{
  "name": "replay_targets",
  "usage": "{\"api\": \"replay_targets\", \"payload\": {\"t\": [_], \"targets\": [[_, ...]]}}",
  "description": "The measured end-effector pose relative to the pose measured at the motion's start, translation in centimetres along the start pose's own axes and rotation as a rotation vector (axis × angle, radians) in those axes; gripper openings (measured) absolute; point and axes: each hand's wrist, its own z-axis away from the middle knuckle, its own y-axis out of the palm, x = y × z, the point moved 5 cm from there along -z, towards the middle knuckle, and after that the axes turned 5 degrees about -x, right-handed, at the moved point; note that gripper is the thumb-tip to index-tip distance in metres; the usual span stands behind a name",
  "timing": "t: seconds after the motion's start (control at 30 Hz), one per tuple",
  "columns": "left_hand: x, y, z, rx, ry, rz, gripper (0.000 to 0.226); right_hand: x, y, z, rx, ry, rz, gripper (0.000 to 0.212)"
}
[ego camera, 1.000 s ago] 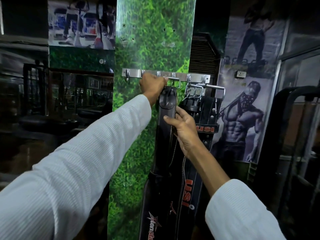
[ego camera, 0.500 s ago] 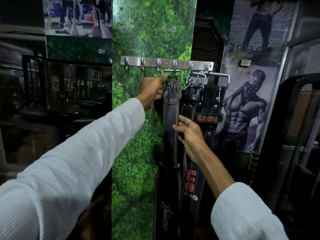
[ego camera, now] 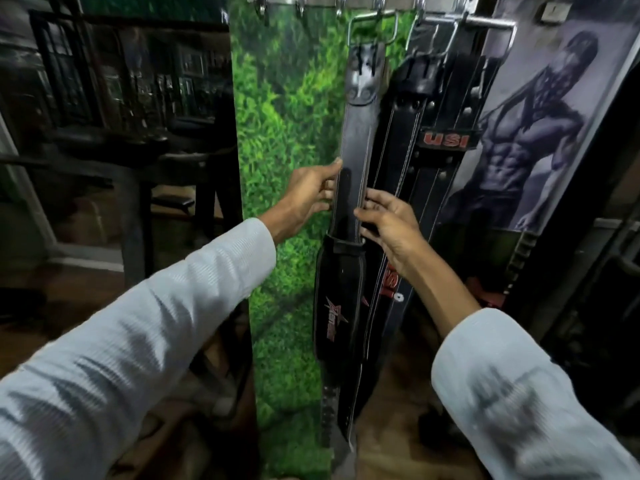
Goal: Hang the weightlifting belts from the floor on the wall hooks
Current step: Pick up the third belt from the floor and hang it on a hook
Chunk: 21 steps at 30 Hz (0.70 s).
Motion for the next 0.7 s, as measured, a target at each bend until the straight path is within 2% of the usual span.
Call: {"api": "replay_targets", "payload": {"t": [0.2, 0.3, 0.33, 0.4, 0.43, 0.53, 0.6, 0.7], "targets": [[6.5, -1.4, 3.0, -0.09, -0.029, -0.15, 0.031, -3.8, 0.5, 1.8, -0.012, -0.061, 0.114, 0.05], [9.3, -1.6, 4.6, -0.072, -0.021, -0.205, 0.019, -5.8, 0.6, 2.7, -0.033, -0.056, 0.098, 0.056], [10.3, -1.8, 4.9, -0.072, -0.027, -0.207, 0.029, -6.7, 0.8, 3.0, -0.031, -0.029, 0.084, 0.06], [11.8, -2.3, 5.7, -0.113, -0.054, -0.214, 0.064, -8.6, 0.8, 3.5, -0.045, 0.022, 0.061, 0.067], [12.7, -2.7, 6.2, -0.127, -0.089, -0.211, 0.065, -9.6, 0.9, 3.8, -0.049, 0.053, 0.059, 0.067], [15.3, -2.9, 7.6, -0.081, -0.129, -0.156, 0.033, -12.6, 1.2, 5.1, -0.033, 0.112, 0.063, 0.053], [17.0, -2.9, 9.2, -0.058, -0.143, -0.139, 0.026, -14.3, 1.3, 6.1, -0.023, 0.137, 0.093, 0.043], [19.9, -3.1, 11.2, -0.064, -0.204, -0.133, 0.017, -17.2, 1.2, 7.3, -0.034, 0.207, 0.09, 0.041]]}}
